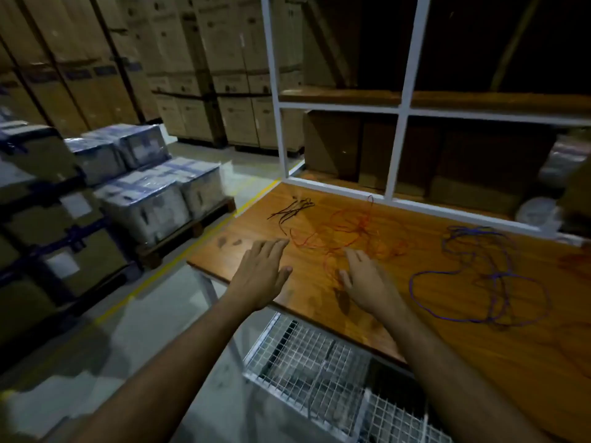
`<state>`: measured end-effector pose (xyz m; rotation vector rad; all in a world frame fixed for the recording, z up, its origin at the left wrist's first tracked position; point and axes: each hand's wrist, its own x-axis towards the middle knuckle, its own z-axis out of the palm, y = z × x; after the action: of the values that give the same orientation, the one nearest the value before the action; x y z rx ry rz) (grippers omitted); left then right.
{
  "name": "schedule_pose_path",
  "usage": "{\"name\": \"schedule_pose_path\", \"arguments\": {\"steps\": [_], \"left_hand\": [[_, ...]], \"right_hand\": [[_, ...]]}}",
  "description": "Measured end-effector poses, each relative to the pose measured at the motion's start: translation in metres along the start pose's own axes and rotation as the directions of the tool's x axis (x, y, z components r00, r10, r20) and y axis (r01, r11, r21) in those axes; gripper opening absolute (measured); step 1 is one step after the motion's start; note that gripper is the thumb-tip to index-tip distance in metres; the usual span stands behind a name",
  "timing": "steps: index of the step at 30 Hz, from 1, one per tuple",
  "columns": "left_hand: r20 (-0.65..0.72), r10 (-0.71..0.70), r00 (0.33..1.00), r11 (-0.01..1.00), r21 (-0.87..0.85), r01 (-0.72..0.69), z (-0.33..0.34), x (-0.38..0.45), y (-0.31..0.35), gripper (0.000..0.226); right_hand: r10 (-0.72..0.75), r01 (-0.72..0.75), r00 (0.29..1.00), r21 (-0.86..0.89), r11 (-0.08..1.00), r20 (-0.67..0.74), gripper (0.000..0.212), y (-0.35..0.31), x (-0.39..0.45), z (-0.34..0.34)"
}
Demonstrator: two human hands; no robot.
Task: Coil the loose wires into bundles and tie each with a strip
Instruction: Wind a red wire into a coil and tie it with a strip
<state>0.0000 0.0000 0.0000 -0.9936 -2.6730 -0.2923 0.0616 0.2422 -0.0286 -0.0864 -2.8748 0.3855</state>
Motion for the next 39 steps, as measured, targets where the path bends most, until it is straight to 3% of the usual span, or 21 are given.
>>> {"name": "schedule_pose_path", "arguments": {"steps": [7, 12, 16, 21, 23, 25, 27, 29, 30, 32, 35, 37, 39], "left_hand": [[0.134, -0.013, 0.991, 0.965, -0.26, 0.048, 0.044, 0.017, -0.038, 0.05], [0.27, 0.007, 0.963, 0.843, -0.52, 0.139, 0.082, 0.035, -0.06, 0.038], [0.311, -0.023, 0.95, 0.64, -0.725, 0.253, 0.093, 0.049, -0.058, 0.029], [0.393, 0.008, 0.919, 0.248, -0.892, 0.379, 0.106, 0.05, -0.039, 0.023], [0.363, 0.002, 0.932, 0.175, -0.918, 0.357, 0.105, 0.045, -0.033, 0.021], [0.305, -0.012, 0.952, 0.199, -0.932, 0.301, 0.101, 0.045, -0.031, 0.018], [0.28, -0.033, 0.959, 0.242, -0.929, 0.279, 0.093, 0.048, -0.03, 0.017], [0.31, -0.049, 0.95, 0.223, -0.923, 0.313, 0.08, 0.049, -0.028, 0.023], [0.34, -0.033, 0.94, 0.18, -0.923, 0.34, 0.071, 0.05, -0.028, 0.024], [0.412, 0.029, 0.911, 0.025, -0.911, 0.412, 0.055, 0.05, -0.028, 0.027], [0.475, 0.134, 0.87, -0.318, -0.81, 0.492, 0.033, 0.044, -0.02, 0.025], [0.471, 0.184, 0.862, -0.472, -0.728, 0.498, 0.022, 0.037, -0.012, 0.021], [0.465, 0.18, 0.867, -0.539, -0.691, 0.482, 0.014, 0.029, -0.003, 0.021]], "right_hand": [[0.224, -0.251, 0.95, 0.105, 0.962, 0.215, 0.033, -0.018, 0.039, 0.053], [0.375, -0.412, 0.91, 0.287, 0.865, 0.178, 0.012, -0.025, 0.058, 0.075], [0.389, -0.408, 0.909, 0.503, 0.762, 0.149, 0.018, -0.044, 0.065, 0.074], [0.522, -0.418, 0.844, 0.763, 0.493, 0.124, 0.03, -0.064, 0.066, 0.068], [0.538, -0.38, 0.833, 0.839, 0.389, 0.127, 0.037, -0.066, 0.066, 0.062], [0.508, -0.346, 0.849, 0.877, 0.333, 0.142, 0.035, -0.066, 0.067, 0.053], [0.47, -0.307, 0.878, 0.864, 0.4, 0.094, 0.023, -0.064, 0.068, 0.046], [0.44, -0.239, 0.895, 0.752, 0.614, -0.075, 0.013, -0.057, 0.067, 0.041], [0.393, -0.21, 0.907, 0.644, 0.736, -0.154, 0.018, -0.051, 0.066, 0.039], [0.277, -0.185, 0.951, 0.46, 0.868, -0.14, 0.046, -0.041, 0.063, 0.034], [0.177, -0.166, 0.984, 0.339, 0.926, -0.003, 0.076, -0.036, 0.057, 0.026], [0.13, -0.137, 0.991, 0.235, 0.962, 0.045, 0.078, -0.035, 0.053, 0.024], [0.104, -0.124, 0.988, 0.194, 0.973, 0.111, 0.066, -0.035, 0.046, 0.02]]}}
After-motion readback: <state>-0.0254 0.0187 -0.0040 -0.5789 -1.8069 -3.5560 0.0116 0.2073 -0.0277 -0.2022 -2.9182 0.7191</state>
